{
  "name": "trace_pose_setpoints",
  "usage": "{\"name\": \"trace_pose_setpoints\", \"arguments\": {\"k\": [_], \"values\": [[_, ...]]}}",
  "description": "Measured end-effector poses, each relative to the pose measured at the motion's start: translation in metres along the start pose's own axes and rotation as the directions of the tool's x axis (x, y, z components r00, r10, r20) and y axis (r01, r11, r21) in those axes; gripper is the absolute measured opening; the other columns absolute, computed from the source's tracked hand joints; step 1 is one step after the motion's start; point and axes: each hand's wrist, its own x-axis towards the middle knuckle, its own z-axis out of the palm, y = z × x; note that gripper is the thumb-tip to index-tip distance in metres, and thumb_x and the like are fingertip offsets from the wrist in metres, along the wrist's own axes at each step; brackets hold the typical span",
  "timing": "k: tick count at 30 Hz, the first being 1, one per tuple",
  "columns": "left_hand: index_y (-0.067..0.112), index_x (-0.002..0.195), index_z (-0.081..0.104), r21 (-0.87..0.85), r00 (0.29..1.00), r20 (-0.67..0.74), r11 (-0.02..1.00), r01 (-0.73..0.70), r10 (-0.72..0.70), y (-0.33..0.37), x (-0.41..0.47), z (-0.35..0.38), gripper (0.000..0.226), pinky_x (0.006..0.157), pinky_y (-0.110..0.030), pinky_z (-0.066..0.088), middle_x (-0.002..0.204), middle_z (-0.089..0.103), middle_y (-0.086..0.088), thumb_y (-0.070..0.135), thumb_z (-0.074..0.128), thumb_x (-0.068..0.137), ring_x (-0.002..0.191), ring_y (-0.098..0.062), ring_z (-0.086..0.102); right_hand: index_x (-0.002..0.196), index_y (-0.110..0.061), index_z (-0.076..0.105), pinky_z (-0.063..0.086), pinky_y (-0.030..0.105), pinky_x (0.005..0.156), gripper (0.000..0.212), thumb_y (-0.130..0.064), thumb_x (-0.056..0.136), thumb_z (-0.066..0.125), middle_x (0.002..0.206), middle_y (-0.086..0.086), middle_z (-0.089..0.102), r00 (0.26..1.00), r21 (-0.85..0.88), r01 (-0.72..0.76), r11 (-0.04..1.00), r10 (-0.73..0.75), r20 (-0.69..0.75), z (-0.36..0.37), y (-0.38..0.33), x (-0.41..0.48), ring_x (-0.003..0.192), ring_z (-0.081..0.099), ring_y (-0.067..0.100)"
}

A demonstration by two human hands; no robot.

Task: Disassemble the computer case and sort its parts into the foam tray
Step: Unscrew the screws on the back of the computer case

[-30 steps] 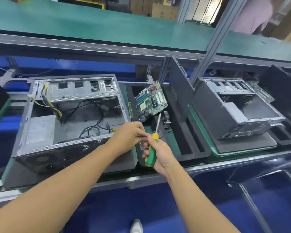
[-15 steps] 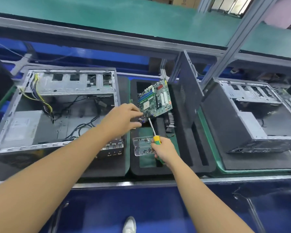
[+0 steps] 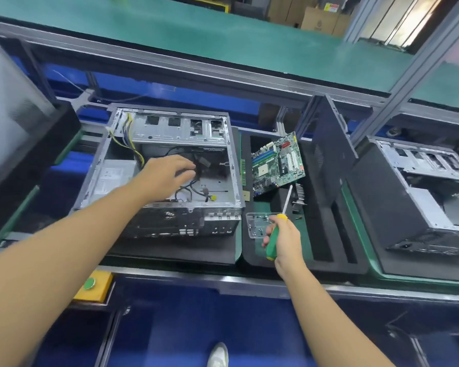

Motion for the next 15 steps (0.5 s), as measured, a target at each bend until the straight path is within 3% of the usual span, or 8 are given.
{"name": "trace_pose_setpoints", "arguments": {"k": [4, 7, 11, 15], "values": [[0.021, 0.135, 0.057, -0.018, 0.995, 0.032, 0.995, 0.099, -0.099, -0.048, -0.031, -0.036, 0.054, 0.107, -0.046, 0.039, 0.139, 0.056, 0.001, 0.058, 0.046, 0.096, 0.126, -0.021, 0.051, 0.1, -0.009, 0.059, 0.041, 0.026, 0.046, 0.023, -0.024, 0.103, 0.043, 0.062, 0.003, 0.052, 0.983, 0.234, -0.018, 0.972, -0.027, 0.184, 0.05, 0.008, -0.054, 0.048, 0.044, 0.017], [0.023, 0.147, 0.043, 0.115, 0.975, 0.194, 0.99, 0.084, -0.105, -0.081, -0.059, -0.051, 0.085, 0.117, -0.048, 0.028, 0.16, 0.03, 0.0, 0.073, 0.059, 0.08, 0.146, -0.021, 0.029, 0.103, -0.008, 0.057, 0.045, 0.031, 0.054, 0.025, -0.023, 0.105, 0.037, 0.066, 0.006, 0.053, 0.972, 0.32, -0.038, 0.947, -0.039, 0.232, 0.085, 0.021, -0.092, 0.053, 0.046, 0.02], [0.02, 0.159, 0.012, 0.431, 0.908, 0.393, 0.902, -0.042, -0.145, -0.112, -0.082, -0.051, 0.118, 0.119, -0.05, 0.024, 0.166, -0.002, -0.011, 0.06, 0.08, 0.071, 0.153, -0.028, 0.004, 0.107, -0.011, 0.054, 0.05, 0.037, 0.062, 0.022, -0.022, 0.109, 0.035, 0.073, 0.006, 0.057, 0.972, 0.331, -0.001, 0.944, -0.077, 0.224, 0.118, 0.042, -0.131, 0.059, 0.053, 0.023], [0.021, 0.158, 0.003, 0.613, 0.956, 0.281, 0.782, -0.112, -0.083, -0.123, -0.091, -0.033, 0.118, 0.118, -0.046, 0.027, 0.165, 0.004, -0.015, 0.063, 0.075, 0.074, 0.151, -0.033, 0.011, 0.111, -0.018, 0.053, 0.051, 0.032, 0.049, 0.017, -0.03, 0.109, 0.041, 0.078, 0.004, 0.063, 0.971, 0.185, 0.047, 0.982, -0.088, 0.223, 0.137, 0.069, -0.157, 0.056, 0.058, 0.02]]}}
